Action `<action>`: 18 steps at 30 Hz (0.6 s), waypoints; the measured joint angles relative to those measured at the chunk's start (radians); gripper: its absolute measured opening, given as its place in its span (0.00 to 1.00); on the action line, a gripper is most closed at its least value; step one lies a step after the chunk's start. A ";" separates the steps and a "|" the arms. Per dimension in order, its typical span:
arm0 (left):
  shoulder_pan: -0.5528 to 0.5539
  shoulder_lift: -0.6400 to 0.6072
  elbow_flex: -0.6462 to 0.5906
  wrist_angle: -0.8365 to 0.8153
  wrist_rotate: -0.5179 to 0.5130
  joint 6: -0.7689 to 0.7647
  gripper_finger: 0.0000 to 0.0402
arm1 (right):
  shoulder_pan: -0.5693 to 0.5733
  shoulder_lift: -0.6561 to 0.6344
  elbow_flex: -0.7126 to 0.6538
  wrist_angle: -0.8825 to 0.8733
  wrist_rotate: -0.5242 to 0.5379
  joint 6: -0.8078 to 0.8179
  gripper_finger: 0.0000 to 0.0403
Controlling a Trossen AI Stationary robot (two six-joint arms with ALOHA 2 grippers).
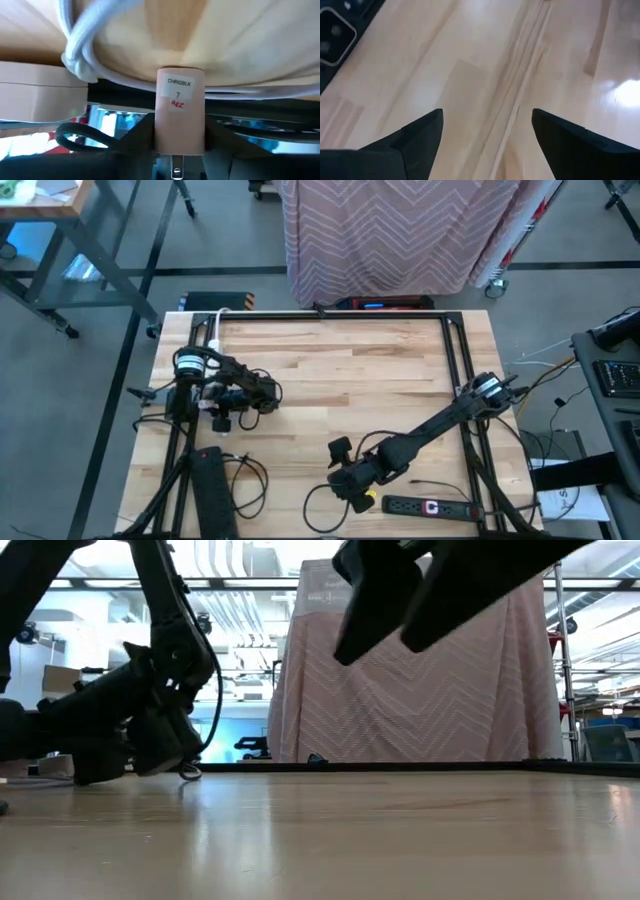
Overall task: Insert USB
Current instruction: Insert the white charger cable into the pink charger adapter
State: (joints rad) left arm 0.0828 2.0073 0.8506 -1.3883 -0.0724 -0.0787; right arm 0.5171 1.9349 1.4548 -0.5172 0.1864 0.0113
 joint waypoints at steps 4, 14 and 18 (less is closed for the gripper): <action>-0.016 -0.002 0.069 -0.013 0.031 -0.002 0.26 | 0.019 -0.018 0.000 -0.088 -0.001 -0.002 0.69; -0.057 -0.002 0.362 0.030 -0.046 0.100 0.30 | 0.065 -0.108 0.000 -0.320 -0.002 0.078 0.58; -0.055 -0.002 0.489 0.333 -0.076 0.123 0.35 | 0.069 -0.126 0.000 -0.371 -0.003 0.100 0.56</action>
State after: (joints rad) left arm 0.0280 2.0056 1.3398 -1.0553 -0.1485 0.0443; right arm 0.5860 1.8084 1.4545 -0.8886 0.1835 0.1117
